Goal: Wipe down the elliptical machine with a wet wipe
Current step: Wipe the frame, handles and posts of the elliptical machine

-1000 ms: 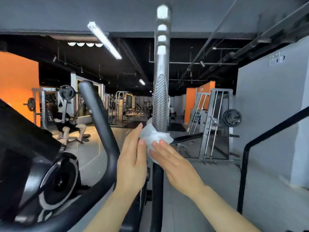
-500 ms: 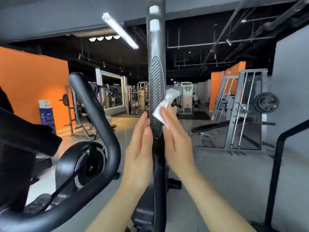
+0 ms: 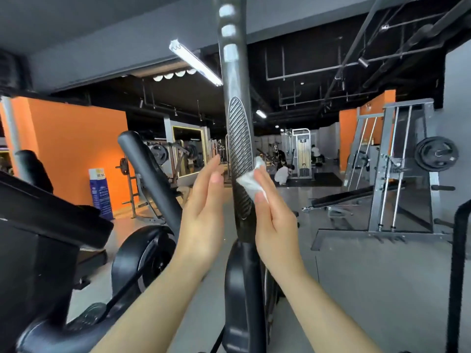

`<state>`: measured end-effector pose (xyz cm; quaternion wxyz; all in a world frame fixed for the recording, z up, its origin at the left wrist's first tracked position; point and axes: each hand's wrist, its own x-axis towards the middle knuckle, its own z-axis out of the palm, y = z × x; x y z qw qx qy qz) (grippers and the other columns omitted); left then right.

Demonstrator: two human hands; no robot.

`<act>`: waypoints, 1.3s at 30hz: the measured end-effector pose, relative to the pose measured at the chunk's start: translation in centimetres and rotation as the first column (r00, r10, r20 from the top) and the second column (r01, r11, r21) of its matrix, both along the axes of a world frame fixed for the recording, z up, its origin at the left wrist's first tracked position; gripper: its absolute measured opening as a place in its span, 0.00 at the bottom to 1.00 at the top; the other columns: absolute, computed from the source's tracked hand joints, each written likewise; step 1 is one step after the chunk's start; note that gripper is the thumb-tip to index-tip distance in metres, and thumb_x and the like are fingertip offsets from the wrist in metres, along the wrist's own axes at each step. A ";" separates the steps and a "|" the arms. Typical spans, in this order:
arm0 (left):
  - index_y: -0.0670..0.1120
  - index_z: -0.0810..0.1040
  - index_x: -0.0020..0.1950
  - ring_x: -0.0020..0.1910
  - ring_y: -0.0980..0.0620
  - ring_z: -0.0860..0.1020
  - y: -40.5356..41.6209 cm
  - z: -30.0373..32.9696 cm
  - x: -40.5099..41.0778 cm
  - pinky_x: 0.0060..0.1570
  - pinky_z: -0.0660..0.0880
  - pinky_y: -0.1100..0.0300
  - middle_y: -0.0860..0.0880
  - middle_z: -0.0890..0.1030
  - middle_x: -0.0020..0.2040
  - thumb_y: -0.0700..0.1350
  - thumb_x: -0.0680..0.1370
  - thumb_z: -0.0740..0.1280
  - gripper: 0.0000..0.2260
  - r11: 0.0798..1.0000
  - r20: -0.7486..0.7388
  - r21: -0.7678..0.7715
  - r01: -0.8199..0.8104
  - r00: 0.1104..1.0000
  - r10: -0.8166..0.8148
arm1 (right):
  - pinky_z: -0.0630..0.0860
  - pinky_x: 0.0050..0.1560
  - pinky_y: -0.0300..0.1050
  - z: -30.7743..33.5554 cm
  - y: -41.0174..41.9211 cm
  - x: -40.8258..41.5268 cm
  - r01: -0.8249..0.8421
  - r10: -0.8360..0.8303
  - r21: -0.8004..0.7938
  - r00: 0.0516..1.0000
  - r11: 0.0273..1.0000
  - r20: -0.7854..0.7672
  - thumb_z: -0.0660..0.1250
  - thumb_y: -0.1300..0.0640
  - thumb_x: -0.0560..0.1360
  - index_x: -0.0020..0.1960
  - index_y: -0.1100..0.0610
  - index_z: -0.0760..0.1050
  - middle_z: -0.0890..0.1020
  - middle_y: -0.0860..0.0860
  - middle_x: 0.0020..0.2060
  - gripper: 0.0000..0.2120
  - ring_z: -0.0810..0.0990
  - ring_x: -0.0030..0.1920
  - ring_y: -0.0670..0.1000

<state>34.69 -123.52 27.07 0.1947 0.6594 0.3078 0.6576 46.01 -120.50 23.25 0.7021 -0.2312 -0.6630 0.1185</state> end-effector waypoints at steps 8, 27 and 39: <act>0.66 0.66 0.70 0.71 0.64 0.66 1.2 11.6 1.2 0.74 0.62 0.51 0.62 0.70 0.70 0.59 0.83 0.52 0.15 0.954 -0.022 0.253 -0.162 0.985 0.173 | 0.60 0.66 0.26 20.4 3.2 1.2 0.000 0.011 0.377 1.000 0.926 -0.028 0.55 0.58 0.83 0.73 0.56 0.67 0.69 0.44 0.70 0.19 0.64 0.68 0.35; 0.59 0.68 0.65 0.55 0.61 0.78 1.1 16.7 5.1 0.55 0.71 0.68 0.58 0.79 0.57 0.50 0.83 0.56 0.11 0.978 0.174 0.151 -0.143 0.978 0.116 | 0.63 0.69 0.32 17.2 8.9 3.3 -0.364 0.237 0.555 0.928 0.748 0.289 0.56 0.56 0.80 0.68 0.54 0.73 0.71 0.43 0.69 0.18 0.67 0.71 0.40; 0.68 0.65 0.66 0.64 0.64 0.73 1.1 18.4 4.3 0.71 0.65 0.52 0.64 0.77 0.62 0.57 0.83 0.52 0.12 0.888 0.060 0.266 -0.374 0.926 0.372 | 0.71 0.62 0.46 34.7 9.3 3.0 -0.216 0.104 0.367 0.948 0.905 0.301 0.55 0.51 0.81 0.56 0.50 0.81 0.82 0.44 0.54 0.16 0.77 0.57 0.48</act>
